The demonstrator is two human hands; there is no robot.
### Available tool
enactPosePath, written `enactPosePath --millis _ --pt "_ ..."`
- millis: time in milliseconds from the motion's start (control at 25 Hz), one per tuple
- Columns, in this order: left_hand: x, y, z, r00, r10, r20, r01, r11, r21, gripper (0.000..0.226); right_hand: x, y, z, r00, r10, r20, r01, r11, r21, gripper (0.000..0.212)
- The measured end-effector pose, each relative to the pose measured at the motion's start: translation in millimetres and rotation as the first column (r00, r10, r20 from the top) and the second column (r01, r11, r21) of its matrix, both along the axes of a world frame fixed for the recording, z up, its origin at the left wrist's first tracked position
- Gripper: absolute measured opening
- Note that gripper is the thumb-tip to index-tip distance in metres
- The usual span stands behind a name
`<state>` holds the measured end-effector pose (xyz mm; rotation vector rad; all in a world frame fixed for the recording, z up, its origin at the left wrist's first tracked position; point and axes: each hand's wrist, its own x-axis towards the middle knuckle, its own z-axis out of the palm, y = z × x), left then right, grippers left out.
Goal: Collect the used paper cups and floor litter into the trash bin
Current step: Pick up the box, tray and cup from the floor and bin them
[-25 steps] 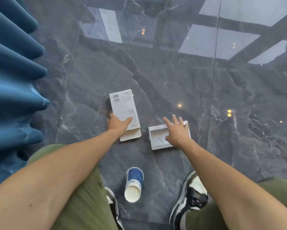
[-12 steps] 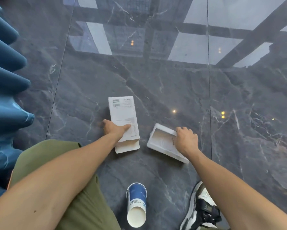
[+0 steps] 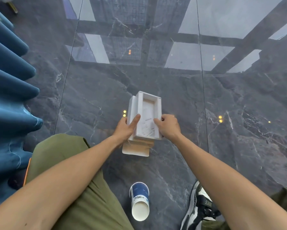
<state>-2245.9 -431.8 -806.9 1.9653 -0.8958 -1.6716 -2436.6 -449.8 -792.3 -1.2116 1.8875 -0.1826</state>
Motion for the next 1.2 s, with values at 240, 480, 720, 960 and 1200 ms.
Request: enactPosePath --millis 240,480,720,960,1200 --pt "17 0 -12 0.952 0.121 -0.282 -0.074 0.982 0.173 0.089 11 21 -12 0.985 0.043 0.169 -0.053 0.997 0.056 0.048" --pt "19 3 0 0.968 0.155 -0.200 -0.123 0.979 0.163 0.052 4 49 -12 0.869 -0.333 0.367 0.244 0.932 0.267 0.036" --pt "19 7 -5 0.964 0.211 -0.162 -0.187 0.970 0.154 0.046 6 129 -29 0.983 -0.080 0.165 -0.062 0.698 0.713 0.069" --pt "11 12 -4 0.981 0.119 -0.155 -0.095 0.984 0.150 0.060 42 175 -41 0.981 -0.024 0.193 -0.181 0.253 0.950 0.125" --pt "-1 12 -13 0.996 0.043 -0.079 -0.032 0.990 0.136 0.053 29 165 -27 0.952 -0.082 0.293 -0.238 0.401 0.885 0.046"
